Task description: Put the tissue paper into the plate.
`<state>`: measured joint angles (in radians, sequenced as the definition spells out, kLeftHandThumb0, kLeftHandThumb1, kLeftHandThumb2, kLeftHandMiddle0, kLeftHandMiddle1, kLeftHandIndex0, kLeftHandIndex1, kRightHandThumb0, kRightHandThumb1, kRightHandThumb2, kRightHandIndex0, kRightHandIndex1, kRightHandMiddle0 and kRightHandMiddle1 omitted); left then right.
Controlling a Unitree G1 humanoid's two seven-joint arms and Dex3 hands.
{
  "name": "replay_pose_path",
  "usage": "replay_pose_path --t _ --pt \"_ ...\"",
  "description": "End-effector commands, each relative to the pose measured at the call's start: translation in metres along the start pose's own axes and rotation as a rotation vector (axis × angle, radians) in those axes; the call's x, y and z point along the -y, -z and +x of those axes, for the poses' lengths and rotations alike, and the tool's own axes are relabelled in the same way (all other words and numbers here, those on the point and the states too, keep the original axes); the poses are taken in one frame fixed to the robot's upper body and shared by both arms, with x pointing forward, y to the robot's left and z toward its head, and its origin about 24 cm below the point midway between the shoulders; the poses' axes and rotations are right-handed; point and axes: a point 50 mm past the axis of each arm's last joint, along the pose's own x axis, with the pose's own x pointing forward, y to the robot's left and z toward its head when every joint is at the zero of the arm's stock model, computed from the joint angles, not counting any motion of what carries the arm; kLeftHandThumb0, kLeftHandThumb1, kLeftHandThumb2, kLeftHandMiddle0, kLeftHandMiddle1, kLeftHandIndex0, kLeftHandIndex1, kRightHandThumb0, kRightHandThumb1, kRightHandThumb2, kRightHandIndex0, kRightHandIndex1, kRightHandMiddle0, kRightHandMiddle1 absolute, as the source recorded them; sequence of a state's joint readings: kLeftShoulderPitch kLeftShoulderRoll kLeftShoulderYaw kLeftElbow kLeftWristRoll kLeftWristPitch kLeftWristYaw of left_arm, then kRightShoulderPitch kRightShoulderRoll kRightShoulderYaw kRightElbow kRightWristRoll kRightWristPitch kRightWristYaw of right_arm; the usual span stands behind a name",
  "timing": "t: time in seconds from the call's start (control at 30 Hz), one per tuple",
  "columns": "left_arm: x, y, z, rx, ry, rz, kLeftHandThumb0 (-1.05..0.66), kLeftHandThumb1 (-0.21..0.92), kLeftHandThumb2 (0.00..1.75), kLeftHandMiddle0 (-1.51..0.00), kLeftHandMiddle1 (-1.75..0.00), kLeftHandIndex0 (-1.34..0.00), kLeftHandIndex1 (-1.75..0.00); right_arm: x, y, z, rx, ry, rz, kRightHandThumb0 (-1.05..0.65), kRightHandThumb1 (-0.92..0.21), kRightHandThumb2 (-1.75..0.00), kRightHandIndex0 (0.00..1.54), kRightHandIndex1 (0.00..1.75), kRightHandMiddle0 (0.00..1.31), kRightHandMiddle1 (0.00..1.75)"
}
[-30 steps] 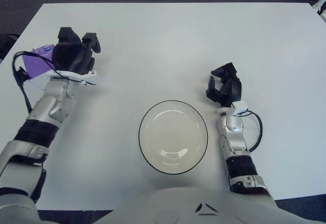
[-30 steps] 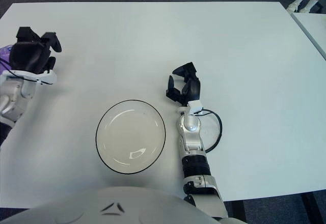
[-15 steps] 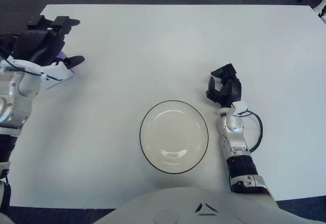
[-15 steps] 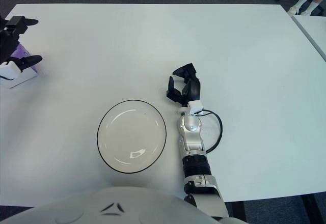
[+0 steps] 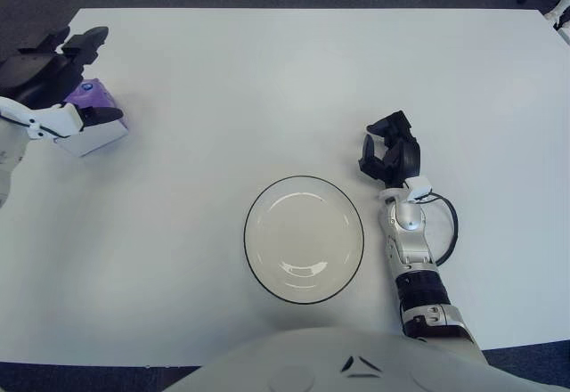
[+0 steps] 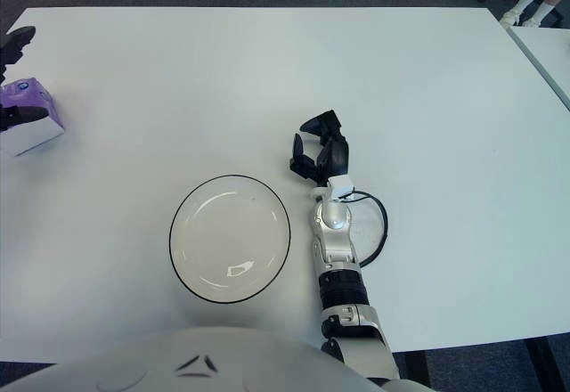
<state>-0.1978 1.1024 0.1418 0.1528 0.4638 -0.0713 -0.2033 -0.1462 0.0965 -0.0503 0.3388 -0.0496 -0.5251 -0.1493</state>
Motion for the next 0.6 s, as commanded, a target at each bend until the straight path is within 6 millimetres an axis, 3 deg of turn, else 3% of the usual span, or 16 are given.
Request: replay_pose_path --t 0.0,0.43,0.57 --pt "-0.005 0.014 0.001 -0.068 0.068 0.079 -1.05 0.74 0.41 0.00 0.00 0.00 0.00 0.025 0.052 -0.051 -0.287 0.063 -0.067 -0.41 -0.56 -1.02 0.63 1.50 0.42 1.75" --pt "0.022 0.051 0.021 -0.243 0.190 0.098 -1.05 0.71 0.39 0.00 0.00 0.00 0.00 0.027 0.053 -0.051 -0.297 0.079 -0.059 -0.41 -0.56 -1.01 0.62 1.50 0.42 1.75" --pt "0.025 0.052 0.025 -0.264 0.206 0.098 -1.05 0.71 0.38 0.00 0.00 0.00 0.00 0.027 0.053 -0.051 -0.299 0.083 -0.064 -0.41 -0.56 -1.01 0.62 1.50 0.42 1.75"
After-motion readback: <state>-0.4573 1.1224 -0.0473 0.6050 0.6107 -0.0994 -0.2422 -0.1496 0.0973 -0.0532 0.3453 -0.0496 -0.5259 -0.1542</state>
